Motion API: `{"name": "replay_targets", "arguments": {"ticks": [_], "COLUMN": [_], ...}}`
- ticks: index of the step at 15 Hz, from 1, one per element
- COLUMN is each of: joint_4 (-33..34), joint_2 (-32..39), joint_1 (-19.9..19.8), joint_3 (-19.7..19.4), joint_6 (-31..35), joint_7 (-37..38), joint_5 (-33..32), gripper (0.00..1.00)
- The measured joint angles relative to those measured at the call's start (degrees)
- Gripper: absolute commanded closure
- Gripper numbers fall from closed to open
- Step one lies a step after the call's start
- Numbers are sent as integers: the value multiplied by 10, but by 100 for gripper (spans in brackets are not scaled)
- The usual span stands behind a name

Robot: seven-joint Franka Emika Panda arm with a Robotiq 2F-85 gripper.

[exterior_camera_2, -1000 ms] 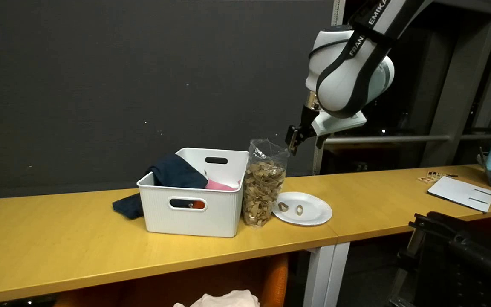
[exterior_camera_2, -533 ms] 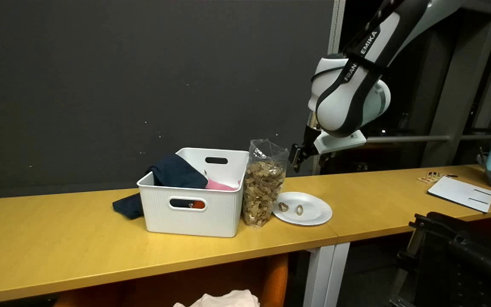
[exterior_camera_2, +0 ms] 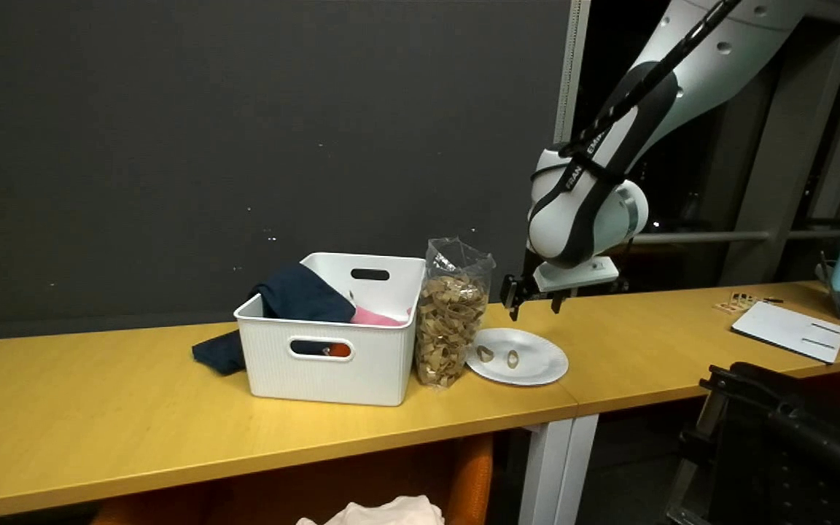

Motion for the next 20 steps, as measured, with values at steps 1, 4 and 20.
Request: {"name": "replay_targets", "arguments": {"ticks": [1, 4, 20], "joint_4": [20, 82, 309], "joint_2": [16, 59, 205], "joint_1": [-7, -29, -78], "joint_3": [4, 27, 78], "joint_6": [-9, -33, -163], "joint_7": [0, 0, 8], "joint_5": [8, 22, 48], "gripper": [0, 0, 0]}}
